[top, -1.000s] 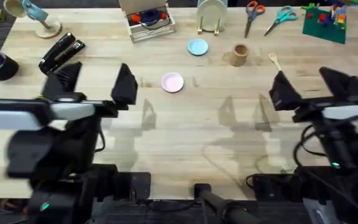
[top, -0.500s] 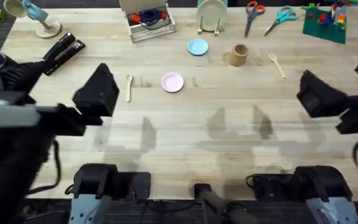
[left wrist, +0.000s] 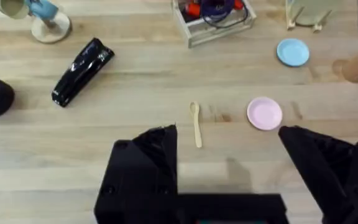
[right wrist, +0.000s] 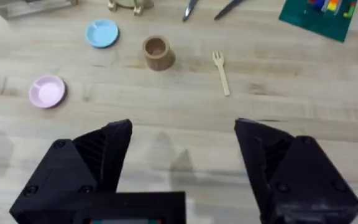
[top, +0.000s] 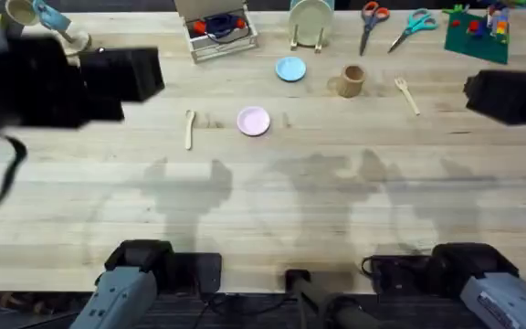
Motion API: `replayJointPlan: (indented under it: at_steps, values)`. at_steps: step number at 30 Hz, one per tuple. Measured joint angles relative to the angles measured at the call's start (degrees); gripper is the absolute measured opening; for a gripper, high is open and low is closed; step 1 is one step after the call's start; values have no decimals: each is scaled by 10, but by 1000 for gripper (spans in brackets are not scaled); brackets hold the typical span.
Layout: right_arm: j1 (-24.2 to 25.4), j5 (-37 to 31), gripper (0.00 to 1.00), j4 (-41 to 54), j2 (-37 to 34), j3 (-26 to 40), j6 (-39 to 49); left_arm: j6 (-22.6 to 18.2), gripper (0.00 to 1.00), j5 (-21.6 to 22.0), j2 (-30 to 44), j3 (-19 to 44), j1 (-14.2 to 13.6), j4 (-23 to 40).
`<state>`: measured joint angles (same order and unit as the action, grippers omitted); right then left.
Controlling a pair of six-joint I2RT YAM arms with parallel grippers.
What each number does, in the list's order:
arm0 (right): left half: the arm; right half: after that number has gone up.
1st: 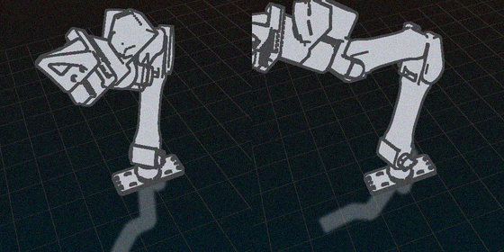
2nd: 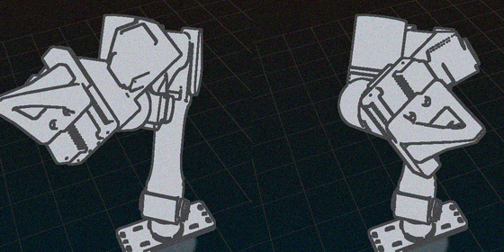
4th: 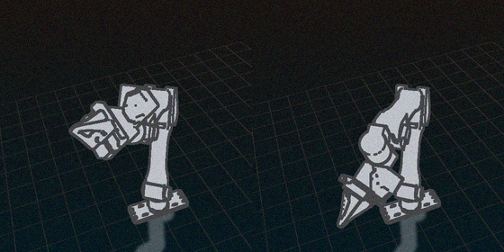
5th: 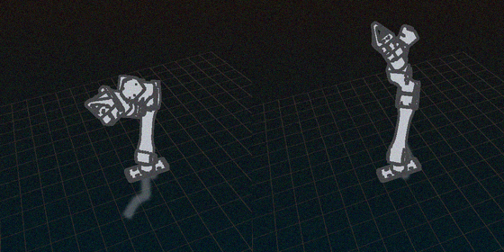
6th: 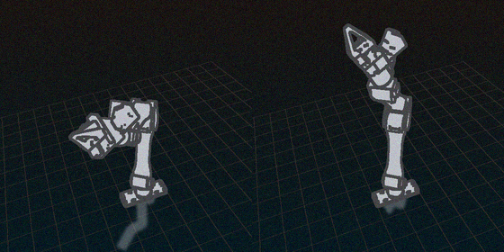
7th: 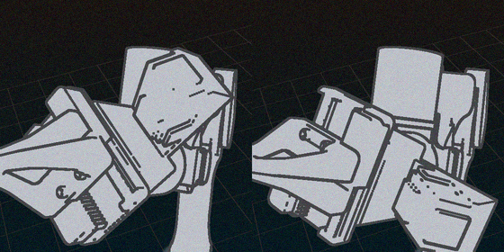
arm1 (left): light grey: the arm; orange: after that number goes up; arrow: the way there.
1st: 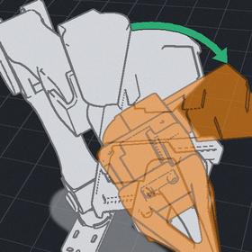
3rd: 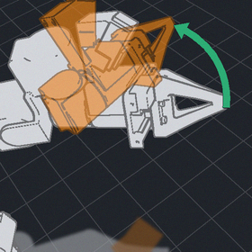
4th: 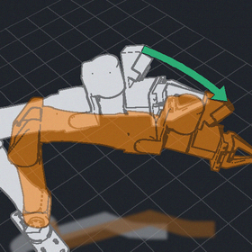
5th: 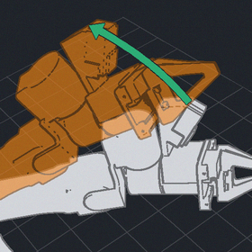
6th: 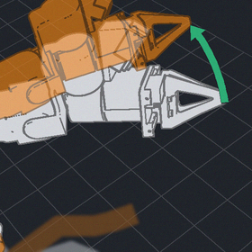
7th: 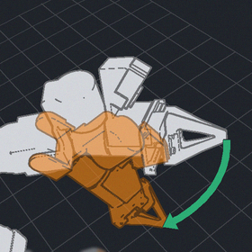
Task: Pick up a utensil and set it on the pink plate, then put the other utensil in the container.
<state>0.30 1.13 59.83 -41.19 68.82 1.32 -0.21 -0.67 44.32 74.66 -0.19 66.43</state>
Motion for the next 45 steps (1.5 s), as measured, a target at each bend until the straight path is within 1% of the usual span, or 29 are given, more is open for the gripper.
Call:
replayJointPlan:
  at_steps: [4,8,13,18,24,38,43,45]
  values:
    - [0,0,995,56,-62,72,0,0,993,-1,67,69,0,41]
    - [0,0,995,106,-110,123,0,0,993,-2,117,121,0,83]
    - [0,2,995,171,-166,166,0,0,993,-2,159,162,0,125]
    - [0,2,995,207,-212,191,0,0,993,-2,190,190,0,155]
    - [0,2,995,210,-234,194,0,0,993,-2,203,192,0,156]
    - [0,2,994,210,-234,195,0,0,993,-2,207,192,0,156]
    - [0,2,994,209,-234,195,0,0,995,-2,238,189,0,165]
    - [0,2,994,209,-234,195,0,0,995,-1,256,175,0,157]
